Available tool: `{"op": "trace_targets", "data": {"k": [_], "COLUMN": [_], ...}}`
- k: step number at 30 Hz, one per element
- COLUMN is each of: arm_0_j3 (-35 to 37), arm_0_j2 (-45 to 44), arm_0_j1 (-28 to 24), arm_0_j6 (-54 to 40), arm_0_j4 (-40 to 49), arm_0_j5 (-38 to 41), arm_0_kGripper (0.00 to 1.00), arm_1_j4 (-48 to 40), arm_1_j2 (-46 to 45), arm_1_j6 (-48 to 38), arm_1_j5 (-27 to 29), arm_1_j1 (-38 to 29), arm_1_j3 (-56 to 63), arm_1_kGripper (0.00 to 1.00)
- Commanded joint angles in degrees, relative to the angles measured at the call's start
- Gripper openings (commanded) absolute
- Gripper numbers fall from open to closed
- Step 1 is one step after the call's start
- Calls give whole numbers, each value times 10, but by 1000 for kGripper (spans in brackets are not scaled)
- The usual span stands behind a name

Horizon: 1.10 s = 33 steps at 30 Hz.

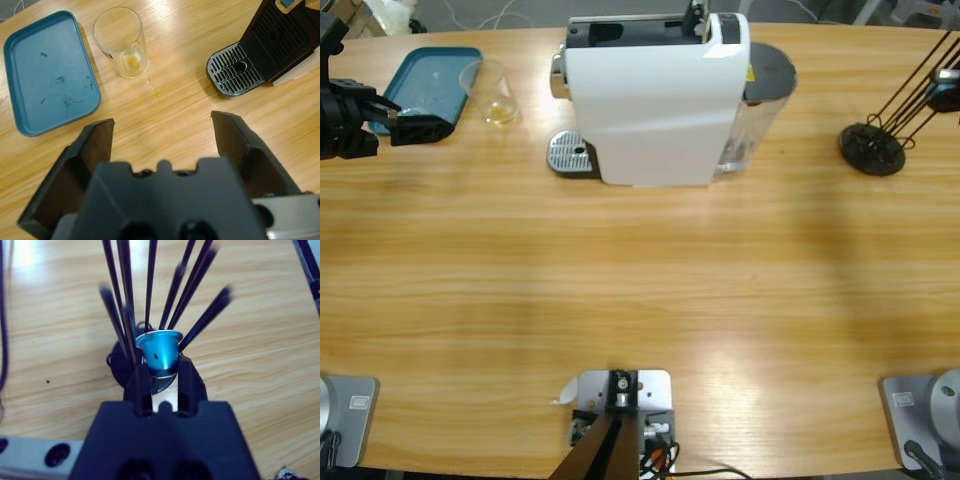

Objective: Pour coffee

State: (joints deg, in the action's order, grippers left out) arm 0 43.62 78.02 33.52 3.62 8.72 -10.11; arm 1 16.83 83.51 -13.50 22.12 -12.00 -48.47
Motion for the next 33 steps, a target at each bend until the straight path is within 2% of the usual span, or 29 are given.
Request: {"op": "trace_targets", "data": {"k": [1, 22, 33], "arm_0_j3": [-20, -24, -25], "arm_0_j2": [4, 5, 7], "arm_0_j1": [-1, -1, -1], "arm_0_j6": [-5, -2, -1], "arm_0_j4": [-7, -12, -13], "arm_0_j5": [9, 11, 14], "arm_0_kGripper": [835, 835, 835], "arm_1_j4": [42, 115, 179], "arm_1_j2": [-20, -48, -73], "arm_1_j6": [16, 41, 70], "arm_1_j5": [17, 28, 40], "arm_1_j1": [0, -1, -22], "arm_1_j3": [-68, -135, -203], "arm_1_kGripper": [0, 0, 0]}}
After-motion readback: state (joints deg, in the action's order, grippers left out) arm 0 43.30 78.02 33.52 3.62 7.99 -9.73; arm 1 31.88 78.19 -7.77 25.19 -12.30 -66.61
